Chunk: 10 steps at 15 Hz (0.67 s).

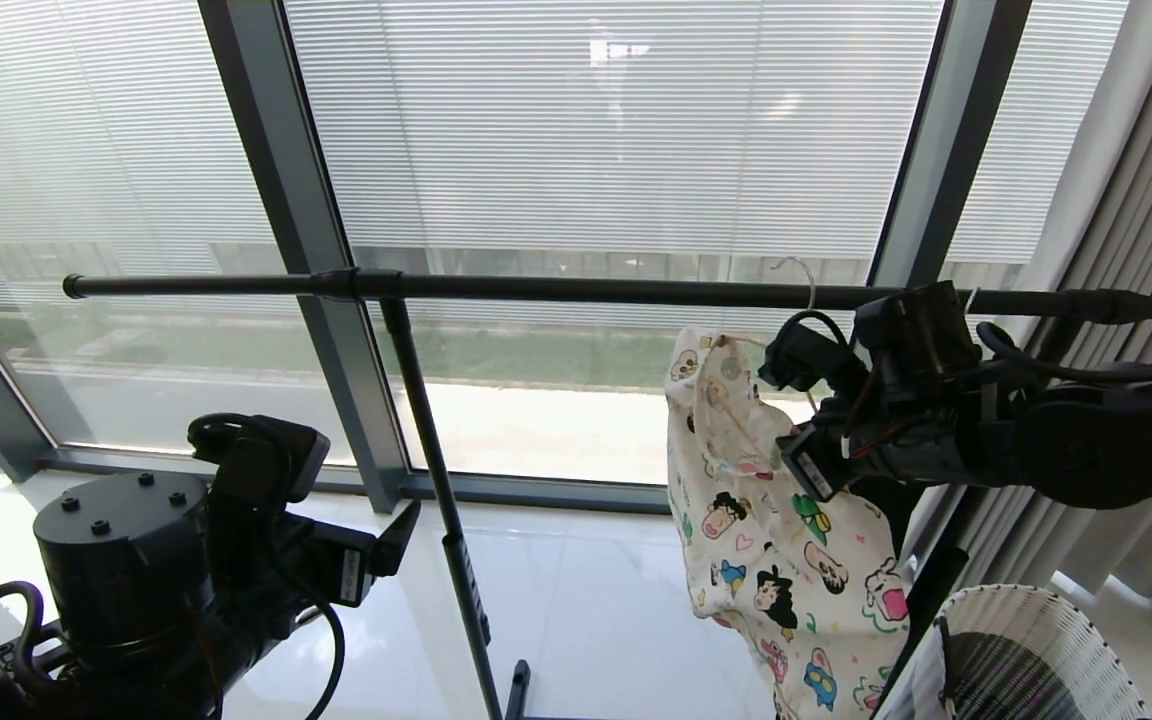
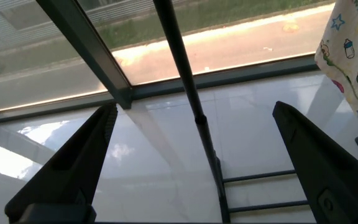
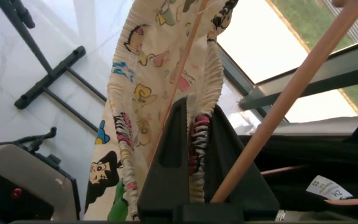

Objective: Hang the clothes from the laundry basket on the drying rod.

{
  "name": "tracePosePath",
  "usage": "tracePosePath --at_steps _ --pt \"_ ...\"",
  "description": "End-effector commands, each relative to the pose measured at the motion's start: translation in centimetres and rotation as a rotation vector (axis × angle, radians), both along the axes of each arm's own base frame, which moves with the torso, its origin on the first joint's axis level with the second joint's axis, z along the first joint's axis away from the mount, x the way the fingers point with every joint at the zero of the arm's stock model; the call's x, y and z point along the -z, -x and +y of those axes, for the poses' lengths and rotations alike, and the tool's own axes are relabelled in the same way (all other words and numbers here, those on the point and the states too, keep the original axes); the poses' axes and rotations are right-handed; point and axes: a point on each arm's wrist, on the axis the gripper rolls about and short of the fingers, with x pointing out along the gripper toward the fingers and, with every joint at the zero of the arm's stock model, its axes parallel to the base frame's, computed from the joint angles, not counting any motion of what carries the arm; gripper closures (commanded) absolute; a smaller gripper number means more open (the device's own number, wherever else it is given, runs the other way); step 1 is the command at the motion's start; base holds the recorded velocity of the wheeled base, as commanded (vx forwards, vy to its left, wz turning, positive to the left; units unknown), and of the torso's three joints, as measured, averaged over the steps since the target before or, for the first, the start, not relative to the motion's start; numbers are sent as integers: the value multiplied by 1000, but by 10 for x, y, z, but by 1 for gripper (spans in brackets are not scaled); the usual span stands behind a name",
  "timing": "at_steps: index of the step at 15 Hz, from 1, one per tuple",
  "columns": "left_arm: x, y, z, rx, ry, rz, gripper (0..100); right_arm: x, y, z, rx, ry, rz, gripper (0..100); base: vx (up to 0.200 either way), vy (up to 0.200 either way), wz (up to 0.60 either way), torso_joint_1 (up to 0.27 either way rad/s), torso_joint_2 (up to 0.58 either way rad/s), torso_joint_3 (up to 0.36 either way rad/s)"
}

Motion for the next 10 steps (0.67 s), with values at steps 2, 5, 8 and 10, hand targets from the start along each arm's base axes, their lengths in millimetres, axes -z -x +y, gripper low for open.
tracePosePath --at_steps 2,5,8,10 --pt "-6 3 2 5 -16 -26 0 4 -31 1 42 0 0 100 0 0 0 0 0 0" --pt "-7 4 2 4 -17 -32 0 4 -47 5 52 14 22 100 0 0 0 0 0 0" --pt "-7 3 2 5 -19 -34 0 7 -48 10 39 31 45 100 0 0 0 0 0 0" --pt "-7 3 2 8 -24 -34 0 11 -46 12 34 48 74 100 0 0 0 0 0 0"
